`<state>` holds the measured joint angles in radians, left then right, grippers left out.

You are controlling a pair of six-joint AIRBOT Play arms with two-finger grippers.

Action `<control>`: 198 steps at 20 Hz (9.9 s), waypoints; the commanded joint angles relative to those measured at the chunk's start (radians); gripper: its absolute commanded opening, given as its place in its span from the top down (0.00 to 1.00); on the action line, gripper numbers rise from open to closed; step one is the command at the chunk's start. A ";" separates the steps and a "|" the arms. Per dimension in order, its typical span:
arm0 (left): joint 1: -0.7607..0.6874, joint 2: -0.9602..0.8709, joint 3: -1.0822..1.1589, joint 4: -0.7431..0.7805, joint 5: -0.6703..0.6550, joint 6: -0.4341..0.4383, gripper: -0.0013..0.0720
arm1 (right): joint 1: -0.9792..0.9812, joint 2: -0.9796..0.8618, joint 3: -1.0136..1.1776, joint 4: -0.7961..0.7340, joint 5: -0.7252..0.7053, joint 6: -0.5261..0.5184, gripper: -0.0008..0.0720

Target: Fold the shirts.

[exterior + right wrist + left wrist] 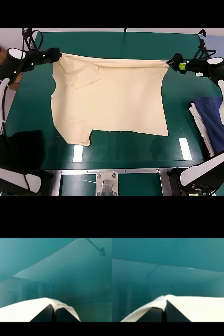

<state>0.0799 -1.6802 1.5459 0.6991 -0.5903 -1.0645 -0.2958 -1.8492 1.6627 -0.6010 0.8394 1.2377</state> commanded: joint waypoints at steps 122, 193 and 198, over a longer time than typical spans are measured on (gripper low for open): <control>-0.317 -0.157 0.177 0.310 -0.455 -0.341 0.95 | -0.019 -0.104 0.065 -0.028 0.687 0.045 0.96; 0.057 -0.194 0.555 0.252 -0.950 -0.327 0.95 | 0.196 0.209 0.118 -0.135 0.420 0.267 0.97; 0.057 -0.195 0.459 0.253 -0.937 -0.348 0.95 | -0.178 0.376 0.119 -0.158 0.526 0.300 0.97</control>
<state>0.1364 -1.8748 2.0476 0.9520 -1.5326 -1.4055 -0.2802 -1.5600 1.7702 -0.7364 1.2922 1.5101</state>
